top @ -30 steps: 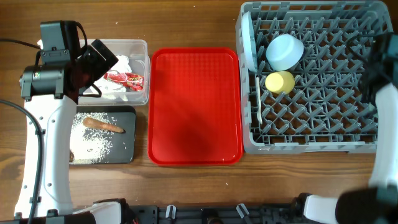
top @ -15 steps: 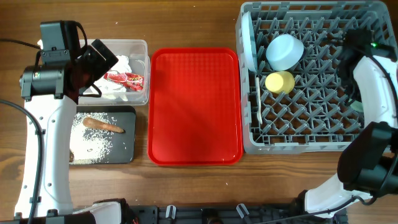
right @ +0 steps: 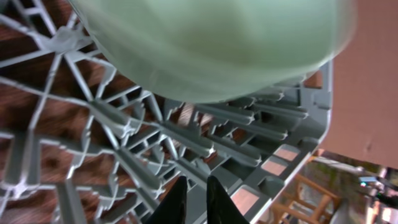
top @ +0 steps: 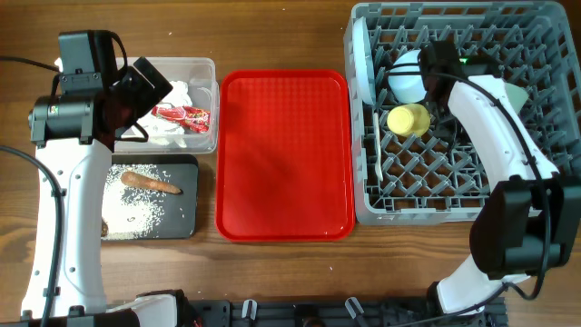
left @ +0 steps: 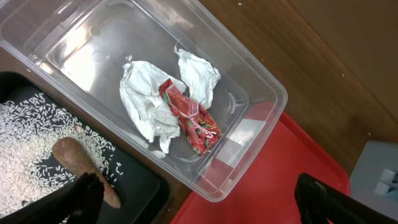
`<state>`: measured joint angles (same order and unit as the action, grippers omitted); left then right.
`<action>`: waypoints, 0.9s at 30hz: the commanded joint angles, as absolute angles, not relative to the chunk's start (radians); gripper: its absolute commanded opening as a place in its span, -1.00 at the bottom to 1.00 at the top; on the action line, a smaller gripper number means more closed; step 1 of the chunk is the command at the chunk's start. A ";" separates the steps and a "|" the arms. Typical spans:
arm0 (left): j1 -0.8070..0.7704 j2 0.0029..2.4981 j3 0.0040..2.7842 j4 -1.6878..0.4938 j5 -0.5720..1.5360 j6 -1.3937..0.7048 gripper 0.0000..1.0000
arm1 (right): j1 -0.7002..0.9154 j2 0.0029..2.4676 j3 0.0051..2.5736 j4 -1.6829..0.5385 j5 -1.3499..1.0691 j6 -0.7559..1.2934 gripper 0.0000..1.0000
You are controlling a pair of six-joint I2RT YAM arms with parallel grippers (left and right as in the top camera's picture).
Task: Sort waste into correct bins and load items into the dishwasher rack
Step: 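Carry the teal bowl with the right gripper and set it in the rack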
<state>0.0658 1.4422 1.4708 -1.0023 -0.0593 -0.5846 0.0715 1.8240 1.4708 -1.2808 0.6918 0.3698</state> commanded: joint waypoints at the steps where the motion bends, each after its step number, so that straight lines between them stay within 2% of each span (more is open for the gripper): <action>1: 0.070 1.439 1.472 -1.000 -0.072 -0.580 0.99 | 0.075 1.689 1.519 -1.267 0.629 0.366 -0.17; 2: 0.070 1.439 1.472 -1.000 -0.072 -0.580 1.00 | 0.071 1.639 1.539 -1.231 0.598 0.304 0.49; 3: 0.070 1.439 1.472 -1.000 -0.072 -0.580 0.99 | 0.057 1.590 1.560 -1.161 0.450 0.122 0.68; 4: 0.070 1.439 1.472 -1.000 -0.072 -0.580 0.99 | 0.042 1.568 1.572 -1.120 0.330 0.041 0.73; 5: 0.070 1.439 1.472 -1.000 -0.072 -0.580 0.99 | 0.015 1.555 1.585 -1.080 0.204 -0.002 0.67; 6: 0.070 1.439 1.472 -1.000 -0.072 -0.580 1.00 | -0.023 1.554 1.587 -1.040 0.109 -0.001 0.51; 7: 0.070 1.439 1.472 -1.000 -0.072 -0.580 0.99 | -0.056 1.569 1.577 -1.012 0.072 -0.001 0.47; 12: 0.070 1.439 1.472 -1.000 -0.072 -0.580 1.00 | -0.110 1.759 1.559 -0.987 0.069 -0.038 0.44; 14: 0.070 1.439 1.472 -1.000 -0.072 -0.580 1.00 | -0.110 1.829 1.559 -0.988 0.070 -0.038 0.20; 18: 0.070 1.439 1.472 -1.000 -0.072 -0.580 1.00 | -0.110 1.884 1.559 -0.987 0.089 -0.024 0.15; 21: 0.070 1.439 1.472 -1.000 -0.072 -0.580 1.00 | -0.113 1.884 1.552 -0.978 0.130 -0.024 -0.11; 25: 0.070 1.439 1.472 -1.000 -0.072 -0.580 1.00 | -0.113 1.885 1.550 -0.968 0.134 -0.027 -0.16; 27: 0.070 1.439 1.472 -1.000 -0.072 -0.580 1.00 | -0.113 1.885 1.550 -0.973 0.134 -0.027 -0.29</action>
